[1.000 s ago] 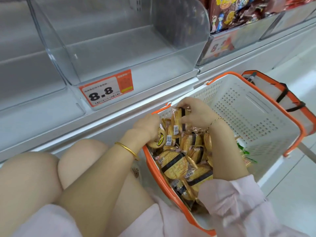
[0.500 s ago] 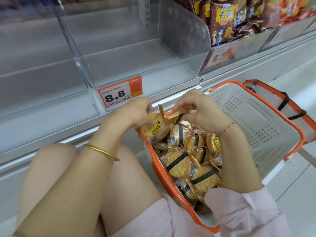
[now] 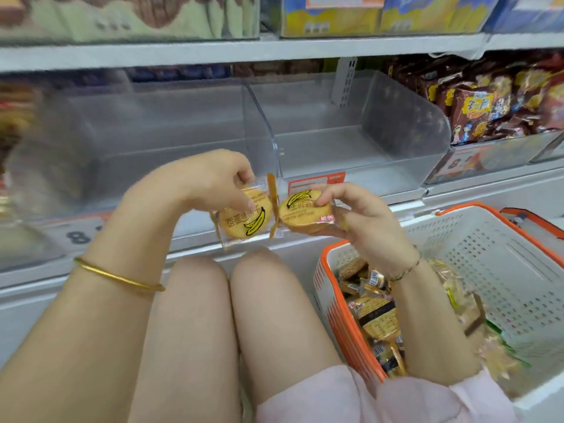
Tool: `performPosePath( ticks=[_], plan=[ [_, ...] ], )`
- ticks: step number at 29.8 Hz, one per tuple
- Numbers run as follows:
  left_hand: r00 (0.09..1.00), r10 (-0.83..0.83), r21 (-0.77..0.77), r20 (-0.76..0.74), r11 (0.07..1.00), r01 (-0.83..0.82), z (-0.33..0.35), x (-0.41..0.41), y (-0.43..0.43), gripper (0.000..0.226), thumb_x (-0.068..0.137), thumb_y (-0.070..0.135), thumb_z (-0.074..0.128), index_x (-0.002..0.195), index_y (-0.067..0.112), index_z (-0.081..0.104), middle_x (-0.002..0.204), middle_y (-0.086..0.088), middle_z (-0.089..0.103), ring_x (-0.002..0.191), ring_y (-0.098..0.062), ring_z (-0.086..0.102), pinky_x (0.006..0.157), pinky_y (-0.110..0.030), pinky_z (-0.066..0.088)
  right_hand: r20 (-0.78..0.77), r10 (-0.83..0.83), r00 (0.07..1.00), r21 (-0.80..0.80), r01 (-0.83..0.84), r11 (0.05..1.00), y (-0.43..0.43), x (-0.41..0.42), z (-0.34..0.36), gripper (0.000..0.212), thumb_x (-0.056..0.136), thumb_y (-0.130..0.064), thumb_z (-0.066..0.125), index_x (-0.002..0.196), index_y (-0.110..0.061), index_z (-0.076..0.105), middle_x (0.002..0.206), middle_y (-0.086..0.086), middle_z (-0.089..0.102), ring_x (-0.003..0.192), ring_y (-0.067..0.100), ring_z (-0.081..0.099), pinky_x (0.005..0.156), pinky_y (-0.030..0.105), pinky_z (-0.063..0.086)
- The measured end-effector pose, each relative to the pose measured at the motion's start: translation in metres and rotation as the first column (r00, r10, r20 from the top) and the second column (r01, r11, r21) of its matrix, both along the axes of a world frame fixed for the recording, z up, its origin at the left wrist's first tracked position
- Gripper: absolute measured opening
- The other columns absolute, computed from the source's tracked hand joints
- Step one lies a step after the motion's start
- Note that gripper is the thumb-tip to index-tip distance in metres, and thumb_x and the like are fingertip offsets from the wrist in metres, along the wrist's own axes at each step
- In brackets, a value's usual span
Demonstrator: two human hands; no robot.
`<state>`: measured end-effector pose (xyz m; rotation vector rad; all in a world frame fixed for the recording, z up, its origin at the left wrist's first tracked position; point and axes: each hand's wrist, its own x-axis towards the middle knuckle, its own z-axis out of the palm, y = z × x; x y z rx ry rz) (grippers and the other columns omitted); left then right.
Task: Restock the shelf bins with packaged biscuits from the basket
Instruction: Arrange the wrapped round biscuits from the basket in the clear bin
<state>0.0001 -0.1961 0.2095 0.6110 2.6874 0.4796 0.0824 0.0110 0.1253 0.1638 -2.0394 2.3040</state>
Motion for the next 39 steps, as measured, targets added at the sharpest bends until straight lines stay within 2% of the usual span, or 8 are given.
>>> performPosePath(
  ticks=[5, 11, 16, 21, 25, 31, 36, 39],
  plan=[
    [0.993, 0.115, 0.077, -0.040, 0.991, -0.112, 0.024, -0.004, -0.060, 0.028, 0.079, 0.024, 0.073, 0.102, 0.021, 0.058, 0.096, 0.004, 0.064, 0.088, -0.019, 0.063, 0.077, -0.031, 0.049, 0.052, 0.100, 0.994, -0.252, -0.084, 0.964, -0.050, -0.022, 0.009, 0.016, 0.073, -0.013, 0.050, 0.084, -0.004, 0.060, 0.117, 0.017, 0.059, 0.098, 0.034, 0.061, 0.086, 0.047, 0.052],
    [0.926, 0.312, 0.226, -0.212, 0.938, -0.264, 0.038, -0.026, -0.118, 0.027, 0.081, 0.017, 0.071, 0.106, 0.020, 0.058, 0.099, 0.000, 0.061, 0.086, -0.017, 0.056, 0.072, -0.027, 0.041, -0.242, 0.021, 0.970, 0.254, 0.043, 0.966, -0.114, -0.067, 0.040, 0.065, 0.070, 0.008, 0.071, 0.106, -0.039, 0.045, 0.119, -0.008, 0.048, 0.103, 0.018, 0.058, 0.079, 0.025, 0.051],
    [0.842, 0.371, 0.158, -0.391, 0.929, -0.336, 0.013, -0.047, -0.147, 0.033, 0.082, 0.011, 0.066, 0.114, 0.016, 0.057, 0.111, -0.005, 0.059, 0.096, -0.021, 0.052, 0.081, -0.028, 0.039, -0.427, 0.020, 0.904, 0.593, 0.263, 0.761, -0.161, -0.107, 0.069, 0.083, 0.071, -0.004, 0.070, 0.140, -0.021, 0.028, 0.102, -0.001, 0.046, 0.085, 0.017, 0.052, 0.072, 0.019, 0.044],
    [0.899, 0.277, -0.013, -0.339, 0.954, -0.299, -0.018, -0.058, -0.164, 0.034, 0.083, 0.012, 0.064, 0.116, 0.018, 0.057, 0.114, -0.004, 0.059, 0.107, -0.026, 0.054, 0.087, -0.035, 0.044, -0.250, 0.180, 0.951, 0.887, 0.151, 0.436, -0.192, -0.138, 0.051, 0.058, 0.080, -0.002, 0.054, 0.131, -0.021, 0.035, 0.103, 0.007, 0.060, 0.086, 0.029, 0.058, 0.081, 0.042, 0.050],
    [0.931, 0.256, -0.081, -0.261, 0.955, -0.286, -0.030, -0.058, -0.178, 0.032, 0.085, 0.012, 0.063, 0.116, 0.020, 0.056, 0.117, -0.003, 0.059, 0.107, -0.024, 0.053, 0.086, -0.032, 0.044, -0.128, 0.215, 0.968, 0.950, 0.057, 0.308, -0.203, -0.147, 0.035, 0.035, 0.082, -0.009, 0.053, 0.116, -0.019, 0.055, 0.109, 0.005, 0.060, 0.099, 0.028, 0.058, 0.088, 0.040, 0.048],
    [0.954, 0.219, -0.148, -0.207, 0.956, -0.251, -0.033, -0.055, -0.185, 0.030, 0.087, 0.013, 0.061, 0.116, 0.021, 0.058, 0.117, -0.002, 0.059, 0.107, -0.021, 0.054, 0.082, -0.027, 0.042, -0.015, 0.279, 0.960, 0.933, -0.087, 0.349, -0.215, -0.147, 0.030, 0.040, 0.084, -0.009, 0.062, 0.122, -0.021, 0.056, 0.110, 0.002, 0.062, 0.106, 0.020, 0.055, 0.093, 0.034, 0.046],
    [0.962, 0.189, -0.243, -0.199, 0.941, -0.235, -0.028, -0.057, -0.180, 0.032, 0.087, 0.011, 0.063, 0.118, 0.016, 0.060, 0.118, -0.005, 0.060, 0.108, -0.025, 0.055, 0.083, -0.027, 0.041, 0.045, 0.270, 0.962, 0.935, -0.136, 0.328, -0.225, -0.155, 0.029, 0.030, 0.083, -0.007, 0.065, 0.111, -0.014, 0.060, 0.106, 0.002, 0.064, 0.099, 0.015, 0.056, 0.076, 0.022, 0.045],
    [0.966, 0.180, -0.282, -0.186, 0.932, -0.228, -0.026, -0.058, -0.178, 0.031, 0.088, 0.006, 0.058, 0.118, 0.015, 0.061, 0.118, -0.007, 0.061, 0.108, -0.027, 0.056, 0.083, -0.028, 0.043, 0.049, 0.293, 0.955, 0.934, -0.148, 0.325, -0.230, -0.156, 0.026, 0.027, 0.085, -0.007, 0.062, 0.110, -0.015, 0.065, 0.108, 0.003, 0.067, 0.102, 0.017, 0.061, 0.088, 0.024, 0.046]
  ],
)
